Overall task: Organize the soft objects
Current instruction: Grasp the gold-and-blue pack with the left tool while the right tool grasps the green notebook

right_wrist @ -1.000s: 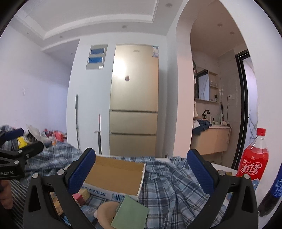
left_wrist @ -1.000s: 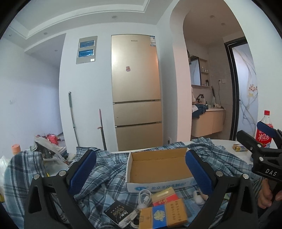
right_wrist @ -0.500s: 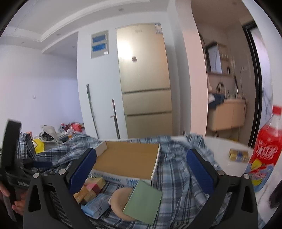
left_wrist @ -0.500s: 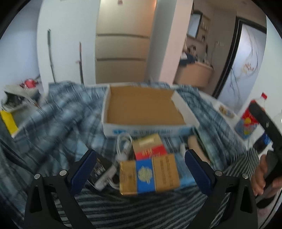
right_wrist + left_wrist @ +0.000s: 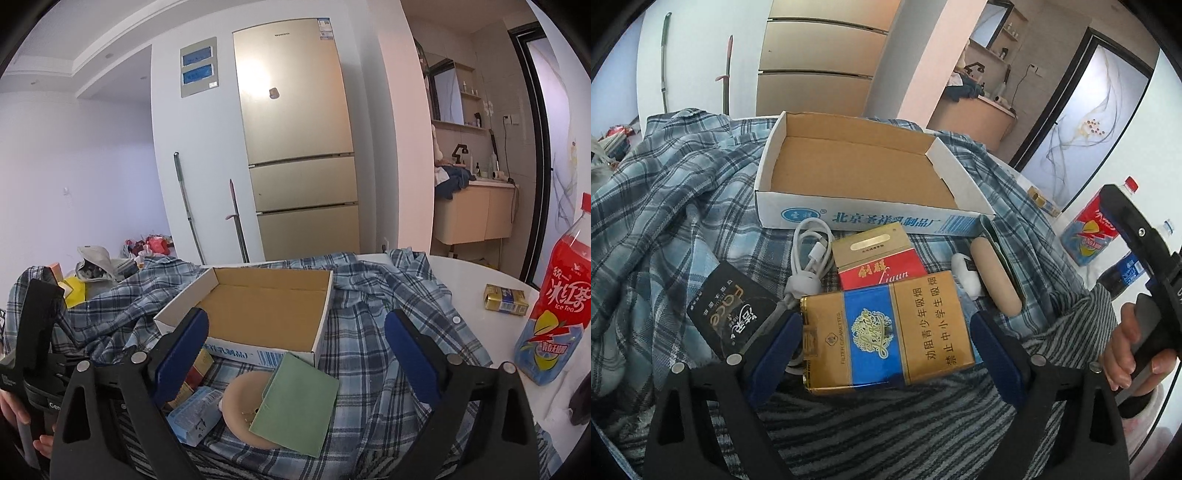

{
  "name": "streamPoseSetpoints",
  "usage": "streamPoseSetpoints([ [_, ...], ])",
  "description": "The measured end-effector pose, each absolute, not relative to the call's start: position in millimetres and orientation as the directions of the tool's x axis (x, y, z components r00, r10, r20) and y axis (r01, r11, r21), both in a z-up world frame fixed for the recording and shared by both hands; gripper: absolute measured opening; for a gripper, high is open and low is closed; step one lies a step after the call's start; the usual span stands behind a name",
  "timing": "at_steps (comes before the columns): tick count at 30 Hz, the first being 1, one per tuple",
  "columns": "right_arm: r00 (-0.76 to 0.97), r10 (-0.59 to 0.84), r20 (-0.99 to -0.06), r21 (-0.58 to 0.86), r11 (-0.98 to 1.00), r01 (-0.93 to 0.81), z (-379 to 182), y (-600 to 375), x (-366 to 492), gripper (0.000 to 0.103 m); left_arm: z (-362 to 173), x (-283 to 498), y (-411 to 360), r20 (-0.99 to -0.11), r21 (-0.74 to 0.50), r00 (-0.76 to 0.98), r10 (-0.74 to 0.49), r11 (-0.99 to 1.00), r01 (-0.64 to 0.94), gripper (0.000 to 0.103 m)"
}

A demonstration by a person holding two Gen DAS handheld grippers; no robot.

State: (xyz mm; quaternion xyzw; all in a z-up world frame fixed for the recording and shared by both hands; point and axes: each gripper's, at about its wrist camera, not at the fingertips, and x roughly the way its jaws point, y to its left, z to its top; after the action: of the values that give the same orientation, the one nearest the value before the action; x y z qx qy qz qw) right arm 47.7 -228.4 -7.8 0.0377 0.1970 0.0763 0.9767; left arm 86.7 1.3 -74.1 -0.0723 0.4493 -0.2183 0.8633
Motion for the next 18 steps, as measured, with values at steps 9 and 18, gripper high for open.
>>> streamPoseSetpoints([
  [9, 0.901, 0.153, -0.406, 0.162, 0.982, -0.093, -10.5, -239.1, 53.4, 0.096, -76.4, 88.8, 3.6, -0.745, -0.344, 0.486, -0.456, 0.888, 0.305, 0.087],
  [18, 0.787, 0.251, -0.563, 0.314, 0.946, -0.077, -36.5, -255.6, 83.0, 0.09, -86.3, 94.4, -0.9, -0.785, -0.318, 0.46, -0.415, 0.907, 0.275, 0.096],
])
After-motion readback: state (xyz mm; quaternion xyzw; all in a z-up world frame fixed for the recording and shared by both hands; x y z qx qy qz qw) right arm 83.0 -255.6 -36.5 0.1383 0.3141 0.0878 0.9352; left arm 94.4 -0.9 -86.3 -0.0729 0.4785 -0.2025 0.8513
